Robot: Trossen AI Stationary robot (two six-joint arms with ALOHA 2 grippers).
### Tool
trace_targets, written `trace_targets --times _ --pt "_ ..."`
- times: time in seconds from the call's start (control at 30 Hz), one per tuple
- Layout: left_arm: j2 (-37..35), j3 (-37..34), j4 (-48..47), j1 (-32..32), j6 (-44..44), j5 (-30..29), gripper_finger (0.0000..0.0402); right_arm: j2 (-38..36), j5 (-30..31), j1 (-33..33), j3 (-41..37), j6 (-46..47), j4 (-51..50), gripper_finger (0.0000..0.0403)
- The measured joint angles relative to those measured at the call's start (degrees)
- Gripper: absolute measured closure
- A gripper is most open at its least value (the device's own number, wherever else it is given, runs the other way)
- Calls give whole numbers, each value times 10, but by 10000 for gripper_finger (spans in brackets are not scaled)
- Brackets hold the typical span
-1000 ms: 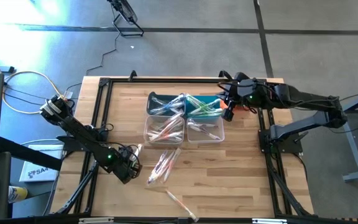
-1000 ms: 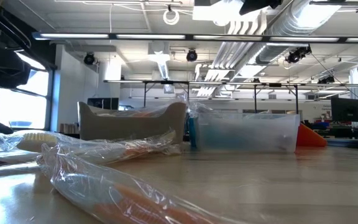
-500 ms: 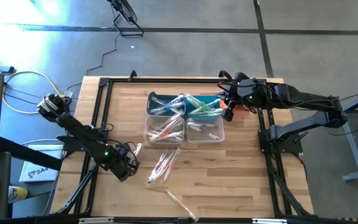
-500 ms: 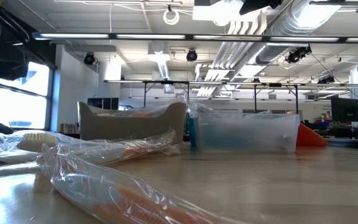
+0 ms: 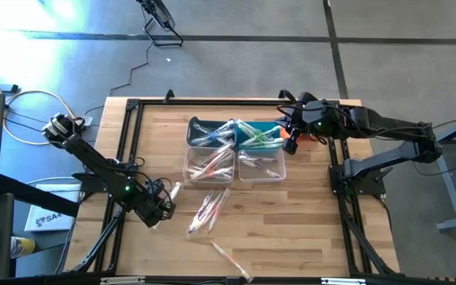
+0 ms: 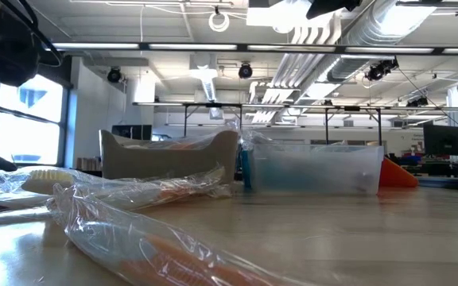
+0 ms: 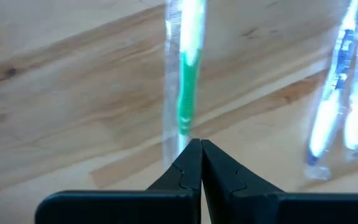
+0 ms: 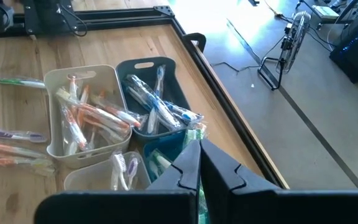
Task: Pick & Place Toothbrushes
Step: Put the green toothbrush into the blue bin
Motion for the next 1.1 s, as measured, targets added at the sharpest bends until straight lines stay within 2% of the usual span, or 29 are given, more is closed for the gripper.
trace_targets --times 0.2,0.43,0.57,0.7,0.9,1.1 --pt "3 0 7 0 -5 -14 393 0 0 0 0 1 1 400" --pt "3 0 -33 0 -42 -19 323 0 -23 0 0 3 2 400" --pt "3 0 -29 0 -43 -55 294 0 -28 0 0 3 3 400" --pt "3 0 -30 0 -43 -96 289 0 -26 0 0 1 4 400" --pt "5 -17 -18 0 -43 -96 288 0 -26 0 0 0 4 400" --pt "48 -26 32 0 -39 -88 288 0 -26 0 0 0 4 400"
